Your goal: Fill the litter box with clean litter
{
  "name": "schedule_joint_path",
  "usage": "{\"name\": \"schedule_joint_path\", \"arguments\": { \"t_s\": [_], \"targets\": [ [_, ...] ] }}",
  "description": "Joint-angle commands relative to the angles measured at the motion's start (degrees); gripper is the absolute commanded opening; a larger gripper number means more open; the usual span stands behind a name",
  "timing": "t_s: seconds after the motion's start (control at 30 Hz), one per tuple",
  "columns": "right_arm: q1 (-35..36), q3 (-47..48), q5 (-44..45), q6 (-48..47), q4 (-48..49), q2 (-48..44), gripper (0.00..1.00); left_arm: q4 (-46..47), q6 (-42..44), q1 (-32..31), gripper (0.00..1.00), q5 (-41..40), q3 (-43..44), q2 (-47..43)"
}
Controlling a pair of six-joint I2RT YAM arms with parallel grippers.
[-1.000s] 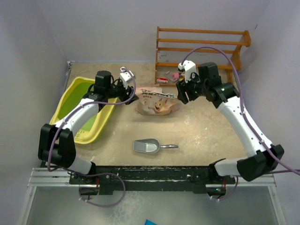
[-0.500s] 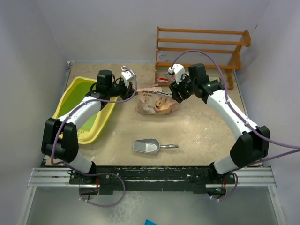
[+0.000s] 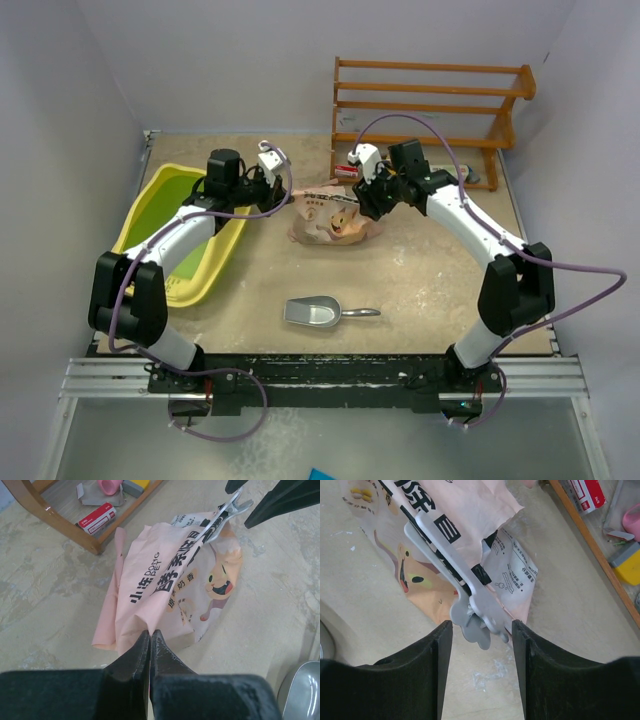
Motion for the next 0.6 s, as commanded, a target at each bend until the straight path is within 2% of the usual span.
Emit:
{"name": "schedule_joint_path", "arguments": {
  "t_s": [0.0, 0.17, 0.43, 0.5, 0.57],
  "targets": [
    [-0.1, 2.5, -0.9, 0.0, 3.6, -1.9, 0.52, 3.1, -1.8, -0.6, 0.0, 3.8, 1.9, -0.4],
    [-0.1, 0.6, 0.1, 0.4, 4.9, -3.9, 0.47, 3.5, -2.6, -0.6, 0.0, 4.4, 1.9, 0.0],
    [-0.1, -0.5, -0.3, 1.2, 5.9, -4.5, 0.07, 3.7, -3.0, -0.6, 0.0, 4.6, 1.9, -0.1],
    [-0.1, -0.7, -0.3, 1.2, 5.8, -4.8, 0.0, 3.8, -3.1, -0.7, 0.0, 4.7, 1.9, -0.2],
    [-0.2, -1.1, 0.4, 1.3, 6.0, -5.4, 0.0, 3.9, -3.2, -0.7, 0.0, 4.7, 1.9, -0.1]
  ]
}}
